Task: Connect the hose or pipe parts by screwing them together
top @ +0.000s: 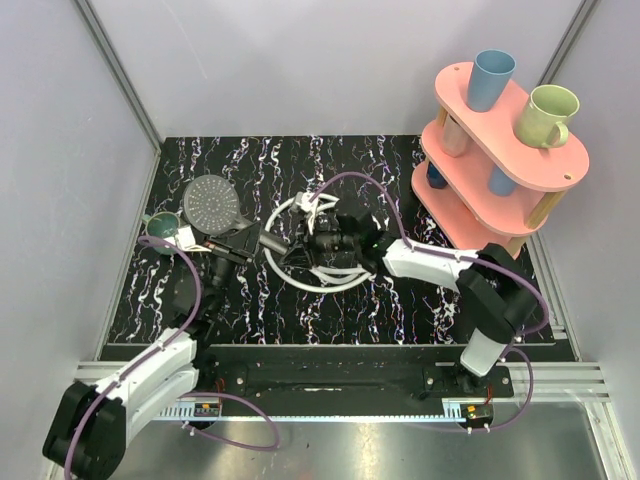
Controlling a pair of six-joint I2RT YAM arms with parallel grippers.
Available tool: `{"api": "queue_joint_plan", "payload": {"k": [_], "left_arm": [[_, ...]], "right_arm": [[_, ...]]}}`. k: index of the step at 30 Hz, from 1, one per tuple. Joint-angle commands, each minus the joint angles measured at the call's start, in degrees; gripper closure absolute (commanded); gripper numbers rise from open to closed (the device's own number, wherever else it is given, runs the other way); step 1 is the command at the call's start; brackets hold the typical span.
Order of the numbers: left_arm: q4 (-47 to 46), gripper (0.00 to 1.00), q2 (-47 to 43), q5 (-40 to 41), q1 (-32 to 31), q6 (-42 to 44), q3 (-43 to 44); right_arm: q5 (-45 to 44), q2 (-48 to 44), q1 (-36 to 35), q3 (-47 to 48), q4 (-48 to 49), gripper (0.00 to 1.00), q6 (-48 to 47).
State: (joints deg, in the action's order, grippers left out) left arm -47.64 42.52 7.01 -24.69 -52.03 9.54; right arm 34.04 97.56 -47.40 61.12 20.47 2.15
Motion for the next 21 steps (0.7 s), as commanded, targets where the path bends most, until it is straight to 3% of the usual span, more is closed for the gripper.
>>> {"api": "queue_joint_plan", "payload": {"k": [1, 4, 5, 8, 9, 11, 13, 17, 18, 21], "left_arm": [[-23.82, 1.00, 4.31, -11.30, -0.89, 7.64, -4.36], [-23.29, 1.00, 6.25, -10.18, -0.98, 5.64, -3.39], [-22.42, 1.00, 6.00, -9.04, -0.89, 4.93, -3.13], [-7.97, 1.00, 2.23, -2.02, -0.89, 2.91, 1.17], [5.75, 1.00, 1.00, 0.44, -0.98, 1.77, 3.36], [17.53, 1.00, -0.24, 6.34, -0.98, -0.53, 10.65], [29.76, 1.00, 0.01, 9.59, -1.06, -1.75, 16.96], [47.25, 1.00, 3.17, 13.12, -1.15, -7.55, 27.00], [53.46, 1.00, 4.83, 13.38, -1.15, -8.52, 29.02], [64.11, 1.00, 8.17, 14.17, -1.24, -11.95, 38.76]], "right_arm": [[13.85, 0.61, 7.93, -0.30, 26.88, 1.00, 20.69], [13.42, 0.18, 8.02, -0.66, 22.71, 0.94, 18.77], [13.07, -0.17, 8.11, -0.57, 21.12, 0.75, 16.76], [8.07, -3.15, 7.93, -1.18, 13.65, 0.55, 10.80], [4.93, -4.21, 7.93, -1.36, 11.63, 0.35, 9.20], [1.31, -6.67, 7.76, -1.79, 6.53, 0.22, 5.08], [-4.40, -9.56, 6.36, -2.23, 2.67, 0.00, 1.64], [-18.45, -12.39, -0.12, -1.80, -4.02, 0.00, -13.61], [-25.01, -12.39, -1.63, -1.71, -4.82, 0.00, -16.19], [-33.40, -12.04, -6.03, -1.27, -6.40, 0.00, -22.18]]}}
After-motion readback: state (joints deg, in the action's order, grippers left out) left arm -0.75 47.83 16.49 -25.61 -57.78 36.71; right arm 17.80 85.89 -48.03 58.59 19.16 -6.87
